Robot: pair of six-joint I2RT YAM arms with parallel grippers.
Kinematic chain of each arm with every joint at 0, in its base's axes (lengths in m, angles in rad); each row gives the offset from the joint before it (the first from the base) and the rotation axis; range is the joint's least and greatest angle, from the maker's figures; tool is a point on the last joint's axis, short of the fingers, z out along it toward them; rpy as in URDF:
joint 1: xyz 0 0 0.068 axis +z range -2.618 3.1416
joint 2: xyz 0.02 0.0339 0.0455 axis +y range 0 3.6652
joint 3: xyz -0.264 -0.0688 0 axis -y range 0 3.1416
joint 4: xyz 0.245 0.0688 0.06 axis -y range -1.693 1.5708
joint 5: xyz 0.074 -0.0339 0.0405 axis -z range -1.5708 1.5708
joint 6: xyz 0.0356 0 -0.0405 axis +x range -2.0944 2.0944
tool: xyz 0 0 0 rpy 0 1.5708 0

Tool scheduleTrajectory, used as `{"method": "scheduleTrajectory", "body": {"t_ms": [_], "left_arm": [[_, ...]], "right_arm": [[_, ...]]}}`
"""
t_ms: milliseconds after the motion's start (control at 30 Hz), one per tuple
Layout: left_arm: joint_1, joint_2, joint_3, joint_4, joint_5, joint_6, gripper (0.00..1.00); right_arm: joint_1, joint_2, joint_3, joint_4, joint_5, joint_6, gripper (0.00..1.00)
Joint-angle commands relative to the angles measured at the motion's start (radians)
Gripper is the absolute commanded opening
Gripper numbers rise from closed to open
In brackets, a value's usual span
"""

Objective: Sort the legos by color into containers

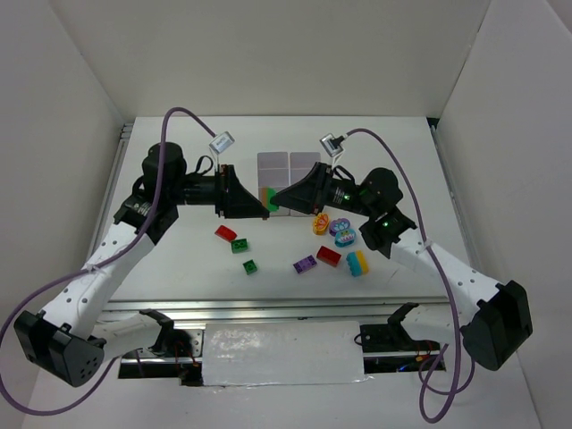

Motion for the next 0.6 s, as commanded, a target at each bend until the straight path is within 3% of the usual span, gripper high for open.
{"method": "scheduleTrajectory", "body": {"t_ms": [0,67,367,567], "left_arm": [[-0.003,0.007,0.049,0.031,0.026,0.032,0.0],[-0.003,0.008,0.054,0.019,0.019,0.036,0.0],[0.013,-0.009,0.068,-0.022,-0.023,0.065,0.0],[0.023,-0.016,0.062,-0.009,-0.038,0.059,0.0]], "right_arm": [[-0.001,-0.003,-0.006,0.042,-0.01,0.001,0.2],[-0.001,0.001,0.006,0.016,-0.013,-0.011,0.0],[-0.137,-0.016,-0.078,0.155,-0.154,0.016,0.0],[-0.147,-0.025,-0.061,0.134,-0.2,-0.01,0.0]]}}
